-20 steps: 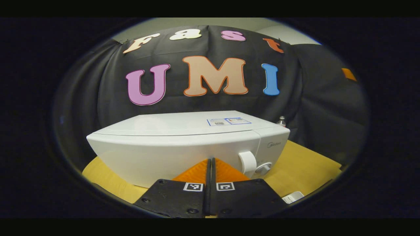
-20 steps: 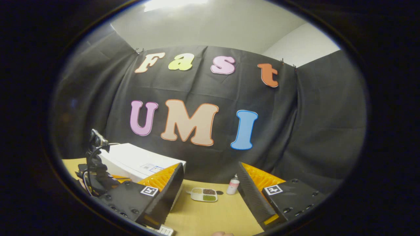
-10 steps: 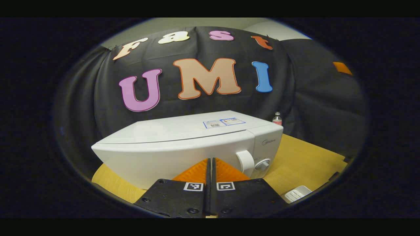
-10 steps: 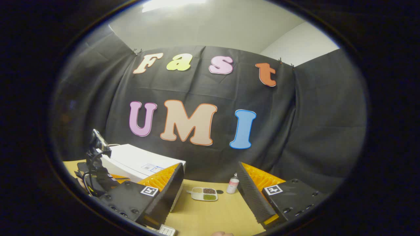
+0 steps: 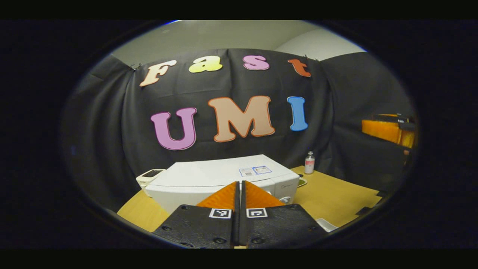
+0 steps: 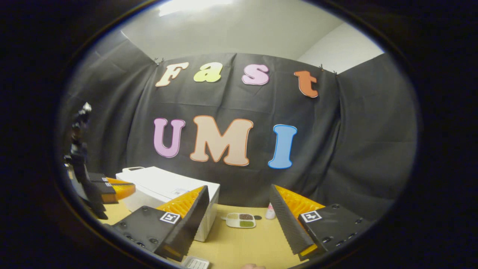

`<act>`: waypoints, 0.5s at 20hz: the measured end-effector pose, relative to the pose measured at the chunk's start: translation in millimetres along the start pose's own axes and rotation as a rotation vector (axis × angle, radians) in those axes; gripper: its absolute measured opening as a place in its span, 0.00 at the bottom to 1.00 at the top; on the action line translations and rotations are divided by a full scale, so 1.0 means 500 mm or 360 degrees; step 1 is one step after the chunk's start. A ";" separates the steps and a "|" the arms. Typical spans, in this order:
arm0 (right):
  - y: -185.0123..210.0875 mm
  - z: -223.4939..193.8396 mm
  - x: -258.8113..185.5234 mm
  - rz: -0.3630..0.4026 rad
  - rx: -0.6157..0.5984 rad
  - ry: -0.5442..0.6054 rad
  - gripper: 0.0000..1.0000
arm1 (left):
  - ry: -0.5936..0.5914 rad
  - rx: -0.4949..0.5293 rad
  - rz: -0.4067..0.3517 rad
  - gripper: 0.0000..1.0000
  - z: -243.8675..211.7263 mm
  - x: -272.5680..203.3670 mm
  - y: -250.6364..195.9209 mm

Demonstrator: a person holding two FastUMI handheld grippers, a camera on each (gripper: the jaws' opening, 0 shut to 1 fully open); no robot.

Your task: Open the microwave oven with the left hand, put the food in, and close the microwave oven.

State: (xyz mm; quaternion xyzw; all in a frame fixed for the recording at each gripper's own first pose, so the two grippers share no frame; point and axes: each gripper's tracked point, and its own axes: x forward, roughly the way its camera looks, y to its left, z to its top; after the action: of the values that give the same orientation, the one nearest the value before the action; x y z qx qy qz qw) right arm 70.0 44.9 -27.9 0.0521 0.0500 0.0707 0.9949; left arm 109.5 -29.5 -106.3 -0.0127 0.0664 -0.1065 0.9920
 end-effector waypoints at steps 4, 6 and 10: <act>0.004 0.018 -0.033 0.0002 -0.0005 -0.0020 0.97 | -0.0045 -0.0030 0.0036 0.01 0.065 -0.078 0.015; 0.006 0.022 -0.052 0.0007 -0.0002 -0.0022 1.00 | -0.0063 -0.0037 0.0064 0.00 0.092 -0.116 0.024; 0.010 0.032 -0.085 0.0006 0.0015 -0.0039 0.97 | -0.0147 -0.0062 0.0116 0.02 0.132 -0.184 0.028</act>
State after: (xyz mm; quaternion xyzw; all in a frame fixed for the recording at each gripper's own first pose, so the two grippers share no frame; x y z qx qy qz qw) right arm 29.2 41.9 -7.5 0.0577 0.0381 0.0715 0.9950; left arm 32.1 4.4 -29.4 -0.0344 0.0230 -0.0681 0.9968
